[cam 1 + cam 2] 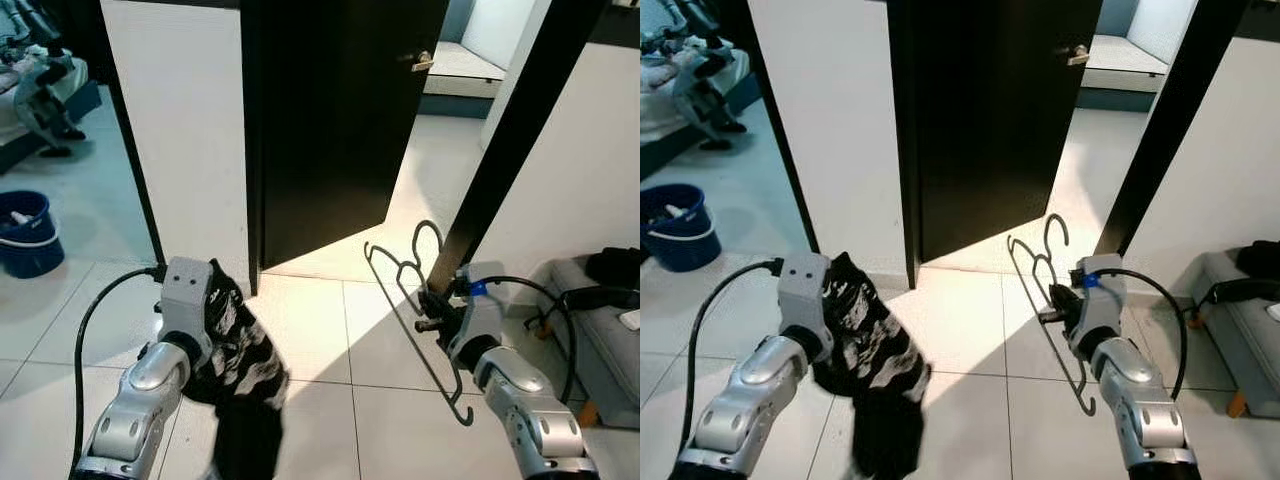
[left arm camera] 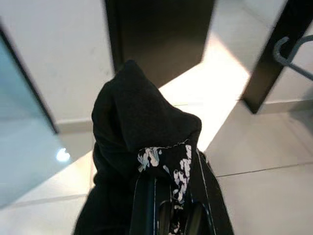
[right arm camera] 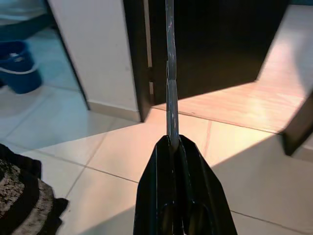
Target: Hang hanger
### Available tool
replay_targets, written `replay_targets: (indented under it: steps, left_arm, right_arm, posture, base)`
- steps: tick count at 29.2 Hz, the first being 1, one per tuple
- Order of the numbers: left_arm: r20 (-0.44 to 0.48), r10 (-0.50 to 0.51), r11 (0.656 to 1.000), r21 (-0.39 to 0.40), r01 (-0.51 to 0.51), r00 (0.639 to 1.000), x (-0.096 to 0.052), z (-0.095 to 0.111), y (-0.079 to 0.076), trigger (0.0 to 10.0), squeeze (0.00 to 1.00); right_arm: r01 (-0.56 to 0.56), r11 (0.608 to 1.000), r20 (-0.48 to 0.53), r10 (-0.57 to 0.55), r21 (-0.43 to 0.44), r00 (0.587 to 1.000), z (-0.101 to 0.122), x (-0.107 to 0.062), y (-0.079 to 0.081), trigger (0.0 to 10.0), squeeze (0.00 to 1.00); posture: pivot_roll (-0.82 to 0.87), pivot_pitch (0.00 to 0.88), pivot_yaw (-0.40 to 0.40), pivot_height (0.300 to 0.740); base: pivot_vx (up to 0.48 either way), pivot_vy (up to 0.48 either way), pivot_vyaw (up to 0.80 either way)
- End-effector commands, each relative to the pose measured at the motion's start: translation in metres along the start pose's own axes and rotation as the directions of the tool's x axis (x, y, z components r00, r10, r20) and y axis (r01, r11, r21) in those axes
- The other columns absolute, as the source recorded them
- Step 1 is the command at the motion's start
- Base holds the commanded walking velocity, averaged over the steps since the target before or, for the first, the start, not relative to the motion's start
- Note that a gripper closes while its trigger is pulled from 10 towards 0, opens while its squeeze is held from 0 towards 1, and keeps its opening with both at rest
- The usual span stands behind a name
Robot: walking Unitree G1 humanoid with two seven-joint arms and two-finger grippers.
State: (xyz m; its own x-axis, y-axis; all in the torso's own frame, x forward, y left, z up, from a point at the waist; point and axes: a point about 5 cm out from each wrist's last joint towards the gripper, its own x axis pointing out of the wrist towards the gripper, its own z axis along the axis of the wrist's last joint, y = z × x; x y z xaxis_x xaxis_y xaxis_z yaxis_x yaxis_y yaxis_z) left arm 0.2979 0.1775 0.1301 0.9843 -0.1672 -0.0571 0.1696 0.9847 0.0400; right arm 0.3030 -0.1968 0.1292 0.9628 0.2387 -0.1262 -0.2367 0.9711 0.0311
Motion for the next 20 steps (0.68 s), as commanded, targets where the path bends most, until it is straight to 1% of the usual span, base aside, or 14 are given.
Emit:
replay_targets:
  steps: [1, 6, 8, 9, 10, 11, 13, 14, 15, 16, 17, 18, 20]
  left_arm:
    - [0.035, -0.009, 1.000, -0.002, 0.009, 0.999, 0.001, 0.007, -0.002, 10.0, 0.00]
    - [0.044, -0.016, 0.999, 0.037, 0.014, 0.999, -0.001, 0.008, -0.001, 10.0, 0.00]
    - [0.050, -0.034, 0.997, 0.076, 0.030, 0.998, -0.001, 0.009, -0.001, 10.0, 0.00]
    - [0.050, -0.034, 0.997, 0.076, 0.030, 0.998, -0.001, 0.009, -0.001, 10.0, 0.00]
    - [0.059, -0.061, 0.986, 0.157, 0.051, 0.996, -0.001, 0.011, 0.000, 10.0, 0.00]
    - [0.059, -0.061, 0.986, 0.157, 0.051, 0.996, -0.001, 0.011, 0.000, 10.0, 0.00]
    - [0.068, -0.107, 0.965, 0.248, 0.087, 0.992, 0.000, 0.015, -0.001, 10.0, 0.00]
    - [0.060, -0.141, 0.945, 0.306, 0.116, 0.988, 0.001, 0.015, -0.001, 10.0, 0.00]
    - [0.052, -0.161, 0.930, 0.341, 0.134, 0.986, 0.002, 0.015, -0.001, 10.0, 0.00]
    - [0.052, -0.161, 0.930, 0.341, 0.134, 0.986, 0.002, 0.015, -0.001, 10.0, 0.00]
    - [0.031, -0.191, 0.931, 0.322, 0.171, 0.981, 0.003, 0.013, -0.003, 10.0, 0.00]
    - [-0.008, -0.240, 0.929, 0.289, 0.232, 0.971, 0.000, 0.006, -0.007, 10.0, 0.00]
    - [-0.046, -0.293, 0.925, 0.239, 0.296, 0.955, -0.003, -0.002, -0.012, 10.0, 0.00]
  right_arm:
    - [0.016, 1.000, -0.014, -0.016, -0.004, 1.000, -0.004, -0.002, -0.004, 10.0, 0.00]
    - [0.001, 1.000, -0.005, -0.001, 0.004, 1.000, -0.004, 0.000, -0.001, 10.0, 0.00]
    - [-0.016, 1.000, -0.008, 0.016, 0.010, 1.000, -0.005, 0.001, 0.001, 10.0, 0.00]
    - [-0.016, 1.000, -0.008, 0.016, 0.010, 1.000, -0.005, 0.001, 0.001, 10.0, 0.00]
    - [-0.030, 0.999, 0.004, 0.030, 0.034, 1.000, -0.004, 0.001, 0.002, 10.0, 0.00]
    - [-0.030, 0.999, 0.004, 0.030, 0.034, 1.000, -0.004, 0.001, 0.002, 10.0, 0.00]
    - [-0.041, 0.997, 0.017, 0.040, 0.071, 0.999, -0.002, 0.000, 0.001, 10.0, 0.00]
    - [-0.038, 0.995, 0.020, 0.036, 0.089, 0.999, -0.002, 0.000, 0.000, 10.0, 0.00]
    - [-0.035, 0.994, 0.022, 0.033, 0.100, 0.999, -0.002, 0.001, -0.002, 10.0, 0.00]
    - [-0.035, 0.994, 0.022, 0.033, 0.100, 0.999, -0.002, 0.001, -0.002, 10.0, 0.00]
    - [-0.031, 0.994, 0.021, 0.029, 0.108, 0.999, -0.002, 0.001, -0.003, 10.0, 0.00]
    - [-0.025, 0.994, 0.014, 0.024, 0.102, 1.000, -0.002, 0.000, -0.003, 10.0, 0.00]
    - [-0.020, 0.996, 0.006, 0.019, 0.092, 1.000, -0.003, 0.000, -0.004, 10.0, 0.00]
  posture:
    - [-0.01, 0.000, -0.065, 0.740]
    - [-0.01, 0.000, -0.063, 0.740]
    - [-0.01, 0.000, -0.062, 0.740]
    - [-0.01, 0.000, -0.062, 0.740]
    - [-0.01, 0.000, -0.062, 0.740]
    - [-0.01, 0.000, -0.062, 0.740]
    - [-0.01, 0.000, -0.062, 0.740]
    - [0.00, 0.000, -0.067, 0.740]
    - [0.00, 0.000, -0.067, 0.740]
    - [0.00, 0.000, -0.067, 0.740]
    - [0.00, 0.000, -0.065, 0.740]
    - [0.00, 0.000, -0.062, 0.740]
    - [-0.01, 0.000, -0.058, 0.740]
  base:
    - [0.000, 0.000, 0.00]
    - [0.000, 0.000, 0.00]
    - [0.000, 0.000, -0.80]
    - [0.000, 0.000, -0.80]
    - [0.000, 0.000, -0.80]
    - [0.000, 0.000, -0.80]
    - [0.000, 0.000, -0.80]
    - [0.000, 0.000, -0.80]
    - [0.000, 0.000, -0.80]
    - [0.000, 0.000, -0.80]
    - [0.000, 0.000, -0.80]
    - [0.000, 0.000, -0.80]
    - [0.000, 0.000, -0.80]
